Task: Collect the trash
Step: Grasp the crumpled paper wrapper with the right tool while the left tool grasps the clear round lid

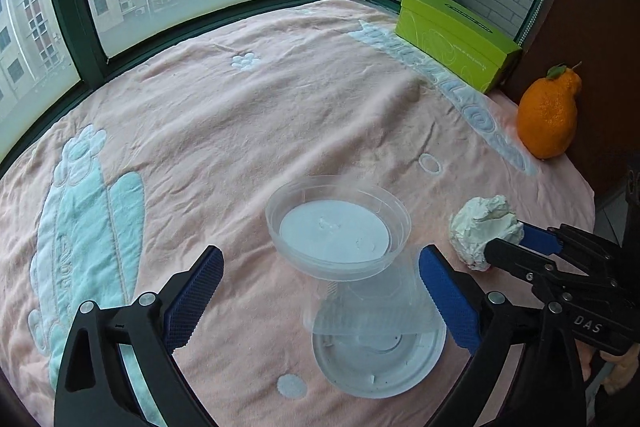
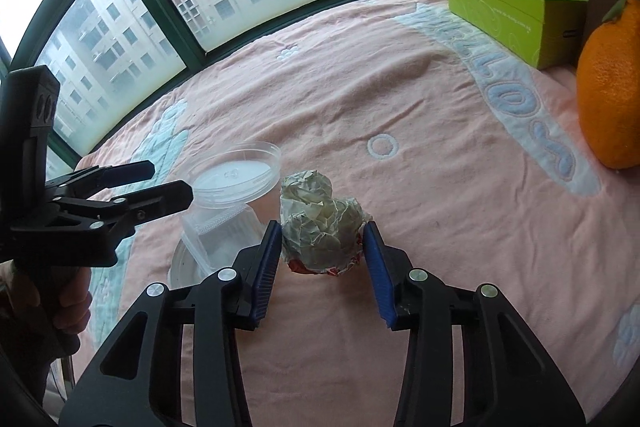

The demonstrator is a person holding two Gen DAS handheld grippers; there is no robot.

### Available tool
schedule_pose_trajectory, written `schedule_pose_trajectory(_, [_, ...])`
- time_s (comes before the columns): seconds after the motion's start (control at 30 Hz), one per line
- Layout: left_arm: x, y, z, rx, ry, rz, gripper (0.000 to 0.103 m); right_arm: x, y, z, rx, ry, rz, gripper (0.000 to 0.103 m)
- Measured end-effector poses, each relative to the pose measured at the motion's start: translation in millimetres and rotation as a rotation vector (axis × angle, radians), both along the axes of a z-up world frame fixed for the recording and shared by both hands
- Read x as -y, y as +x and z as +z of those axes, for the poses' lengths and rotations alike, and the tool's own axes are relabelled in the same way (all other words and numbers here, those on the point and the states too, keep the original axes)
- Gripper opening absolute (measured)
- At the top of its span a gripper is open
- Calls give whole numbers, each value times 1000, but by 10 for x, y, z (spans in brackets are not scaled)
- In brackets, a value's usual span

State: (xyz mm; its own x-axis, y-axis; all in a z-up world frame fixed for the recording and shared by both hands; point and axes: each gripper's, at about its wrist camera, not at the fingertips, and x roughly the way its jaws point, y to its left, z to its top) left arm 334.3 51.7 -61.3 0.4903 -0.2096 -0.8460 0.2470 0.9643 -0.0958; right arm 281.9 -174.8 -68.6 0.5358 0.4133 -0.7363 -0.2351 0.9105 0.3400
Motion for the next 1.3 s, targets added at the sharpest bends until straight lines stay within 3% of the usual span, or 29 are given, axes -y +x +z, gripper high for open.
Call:
schedule_pose_trajectory(0.13, [119, 121, -43, -18, -16, -54, 95, 156, -110, 77, 22, 4, -24, 43])
schedule_pose_trajectory(0.37, [311, 244, -157, -12, 74, -118, 95, 291, -239, 109, 33, 12, -37, 43])
schedule_pose_trajectory(0.67, [275, 330, -223, -14, 100, -100, 95, 364, -259, 50, 23, 23, -54, 43])
schedule_pose_trajectory(0.9, [267, 381, -298, -45, 68, -99, 95, 381, -311, 63, 23, 26, -58, 43])
schedule_pose_trajectory(1.3, [234, 146, -48, 56, 64, -60, 90, 626, -630, 149, 46, 20, -104, 43])
